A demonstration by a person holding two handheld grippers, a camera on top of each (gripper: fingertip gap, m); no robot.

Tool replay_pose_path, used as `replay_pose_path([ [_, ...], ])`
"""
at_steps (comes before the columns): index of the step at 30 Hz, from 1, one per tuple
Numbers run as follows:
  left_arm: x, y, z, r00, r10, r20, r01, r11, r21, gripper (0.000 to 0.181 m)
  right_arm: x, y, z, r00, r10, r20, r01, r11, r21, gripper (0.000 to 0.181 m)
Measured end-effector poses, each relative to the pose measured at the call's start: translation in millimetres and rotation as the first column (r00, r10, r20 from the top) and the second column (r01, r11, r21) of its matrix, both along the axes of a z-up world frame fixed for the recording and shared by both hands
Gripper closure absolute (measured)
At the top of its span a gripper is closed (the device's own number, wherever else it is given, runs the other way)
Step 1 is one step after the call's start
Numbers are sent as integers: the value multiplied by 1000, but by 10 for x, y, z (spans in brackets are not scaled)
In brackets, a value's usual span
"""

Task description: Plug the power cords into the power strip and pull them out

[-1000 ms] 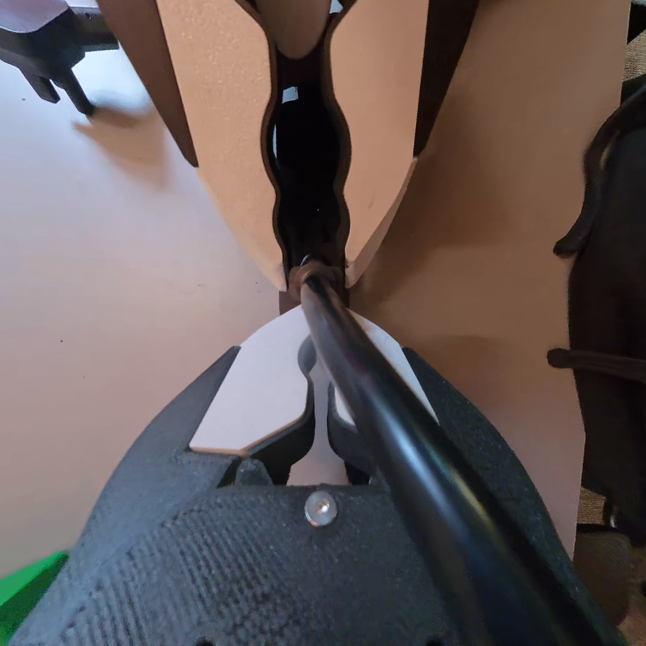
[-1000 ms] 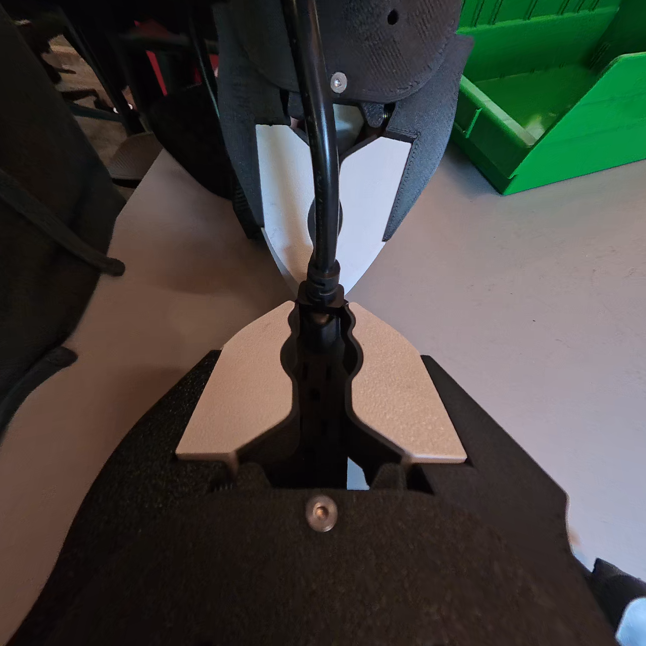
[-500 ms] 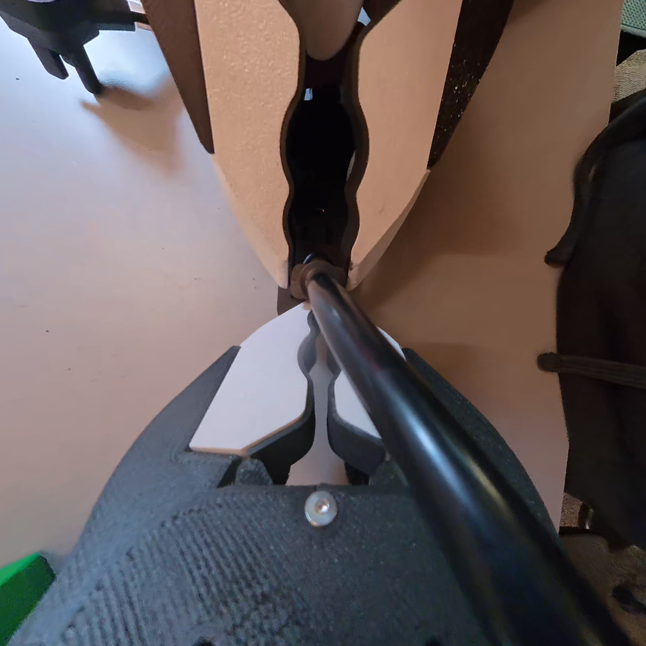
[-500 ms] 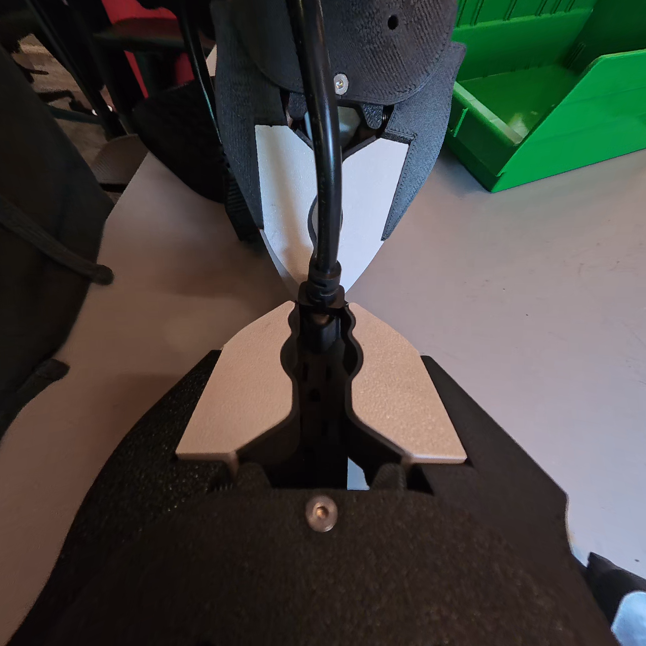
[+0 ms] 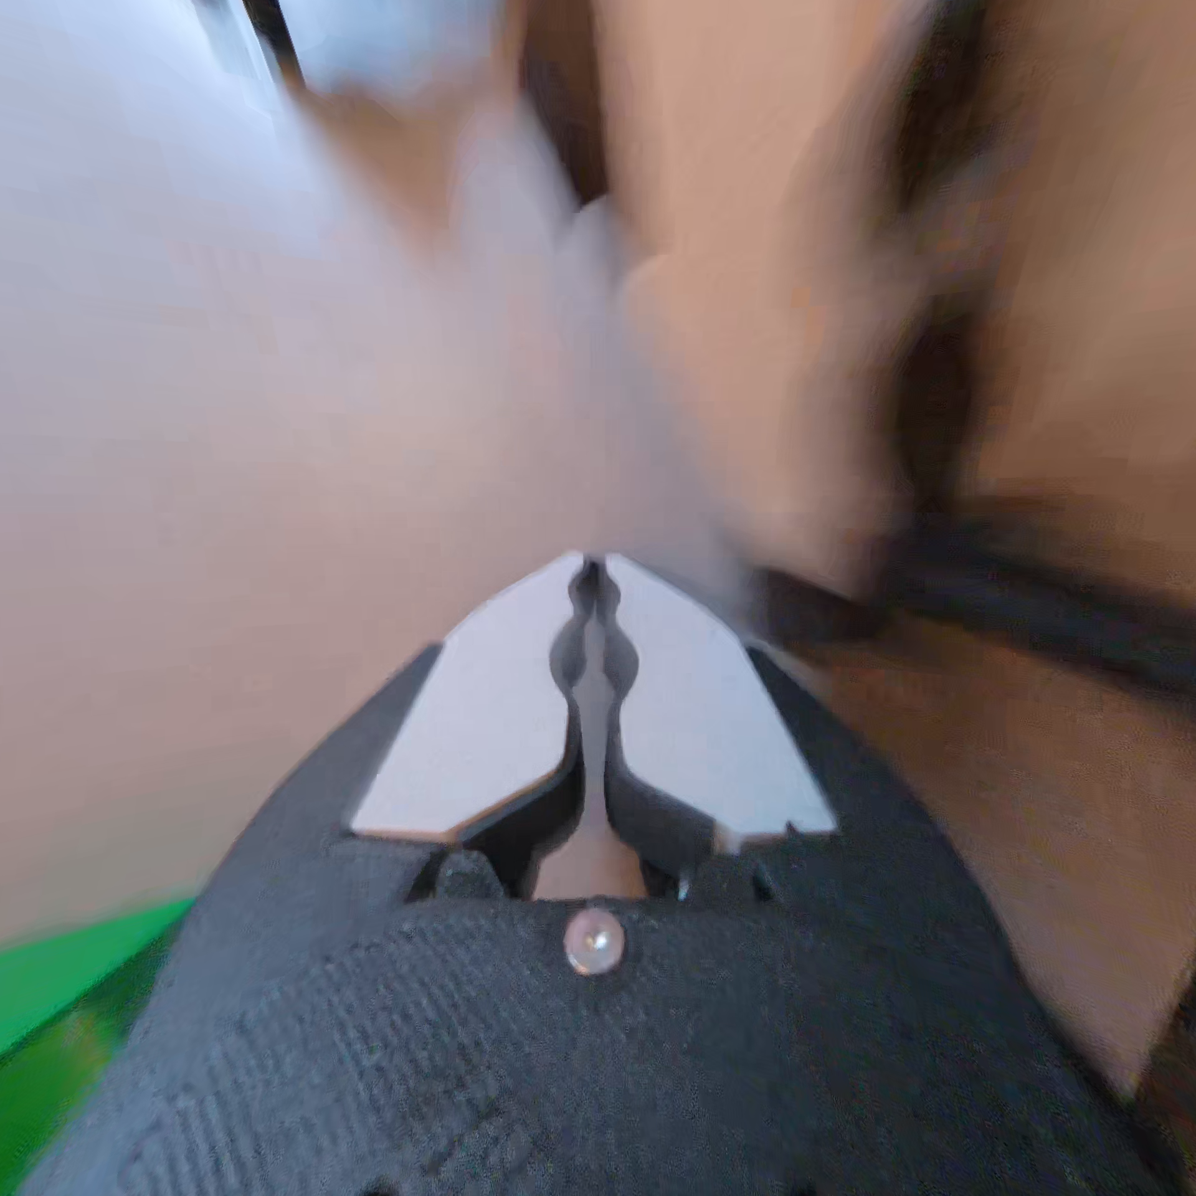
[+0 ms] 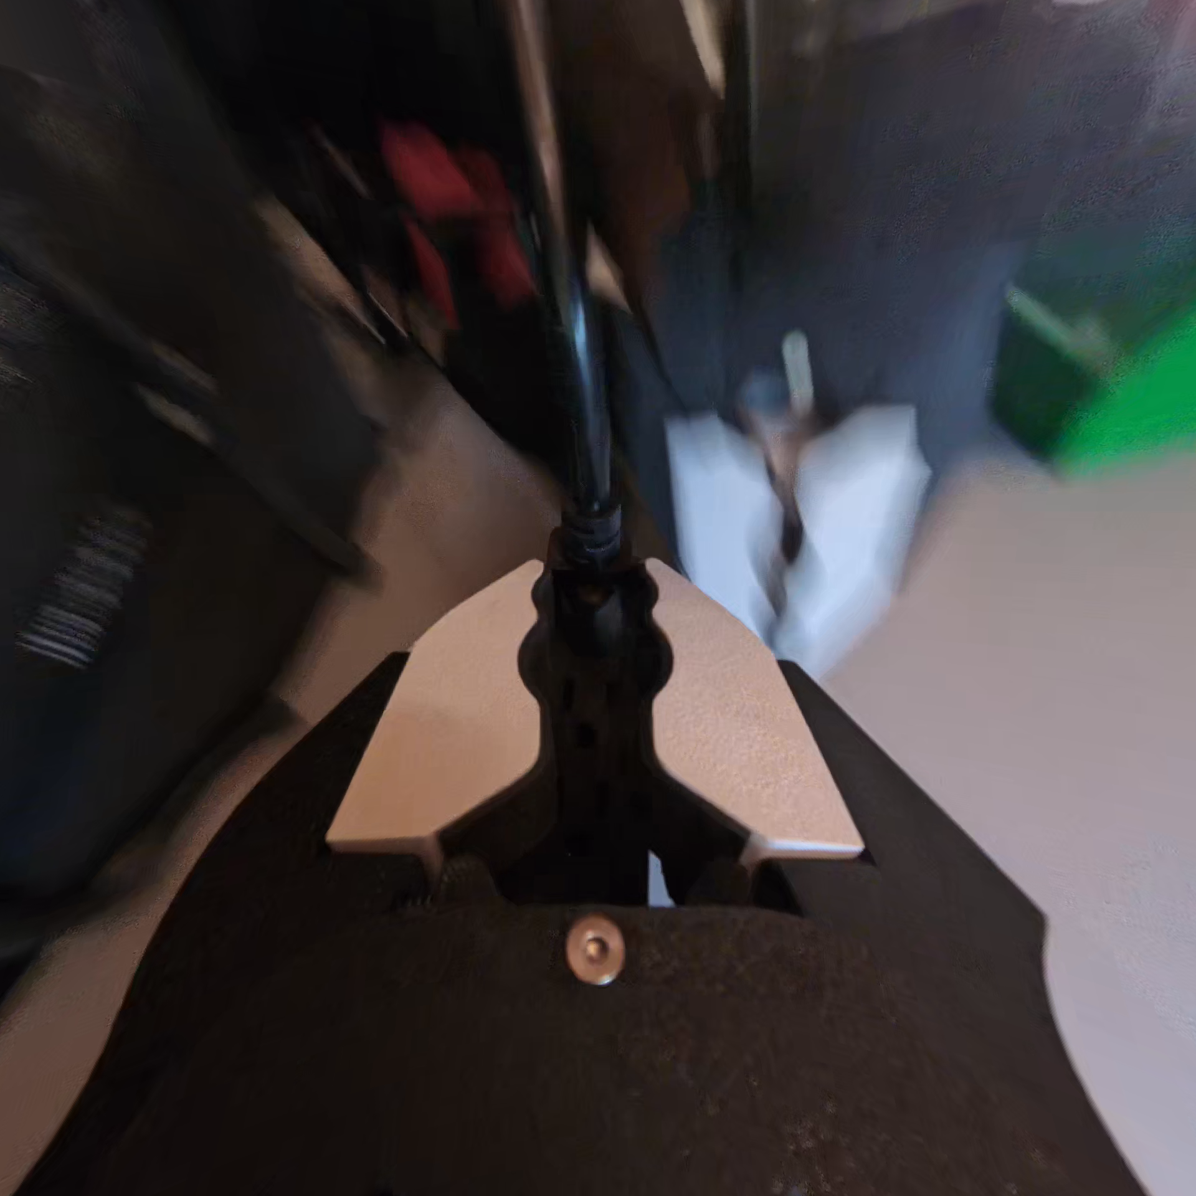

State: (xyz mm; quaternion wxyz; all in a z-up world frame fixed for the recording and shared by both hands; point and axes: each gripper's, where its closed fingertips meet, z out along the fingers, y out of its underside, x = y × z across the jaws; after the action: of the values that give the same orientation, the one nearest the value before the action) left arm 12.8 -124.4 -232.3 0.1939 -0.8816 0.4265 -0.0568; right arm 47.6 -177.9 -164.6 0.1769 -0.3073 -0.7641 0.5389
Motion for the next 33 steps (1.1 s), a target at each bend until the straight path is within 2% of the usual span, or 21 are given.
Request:
replay_pose_path([
  [1, 213, -93, 28, 991, -51, 122, 55, 998, -27, 181, -3, -159, 133, 998, 36, -55, -37, 999, -12, 159],
  [2, 275, -114, 60, 995, -50, 86, 54, 998, -43, 181, 26, -94, 37, 993, 81, -83, -67, 985, 161, 158],
  [3, 232, -37, 293, 992, -60, 110, 52, 996, 69, 181, 12, 152, -54, 998, -30, -53, 39, 983, 180, 159],
  [4, 195, 12, 547, 977, -30, 210, 5, 993, 116, 181, 25, 432, -63, 990, -132, -59, 140, 976, 165, 160],
  [5, 85, -31, 616, 977, 6, 213, -34, 991, 131, 181, 87, 540, 21, 988, -145, -55, 151, 981, 120, 160],
  [6, 20, -264, 543, 980, 21, 196, -43, 993, 111, 181, 112, 572, 110, 986, -143, -87, 153, 982, 114, 160],
  [7, 43, -21, 569, 978, 25, 209, -39, 997, 64, 181, 111, 596, 160, 983, -143, -117, 159, 978, 135, 159],
  [8, 67, -13, 578, 974, 26, 225, -37, 998, 43, 181, 103, 624, 174, 982, -146, -118, 162, 976, 148, 159],
  [9, 148, 56, 592, 968, 12, 252, -27, 998, 53, 170, 92, 649, 169, 982, -151, -110, 167, 974, 151, 159],
  [12, 275, 21, 572, 947, -2, 320, -20, 998, 66, 145, 94, 670, 43, 985, -159, -68, 168, 971, 172, 159],
  [16, 454, 33, 338, 956, -61, 289, 37, 996, 87, 131, 101, 576, -10, 990, -126, -71, 137, 972, 191, 159],
  [18, 456, 63, 272, 965, -85, 247, 57, 991, 118, 140, 102, 546, -55, 992, -115, -60, 125, 971, 203, 159],
  [24, 445, -34, 140, 974, -91, 209, 76, 994, 80, 139, 77, 422, -149, 993, -109, -34, 114, 962, 246, 160],
  [29, 441, -127, 93, 970, -37, 239, 36, 999, 10, 139, 35, 388, -203, 994, -103, 44, 96, 986, 135, 160],
  [33, 414, -97, 79, 960, -1, 281, 11, 999, -34, 139, 6, 380, -192, 992, -129, 15, 123, 970, 209, 161],
])
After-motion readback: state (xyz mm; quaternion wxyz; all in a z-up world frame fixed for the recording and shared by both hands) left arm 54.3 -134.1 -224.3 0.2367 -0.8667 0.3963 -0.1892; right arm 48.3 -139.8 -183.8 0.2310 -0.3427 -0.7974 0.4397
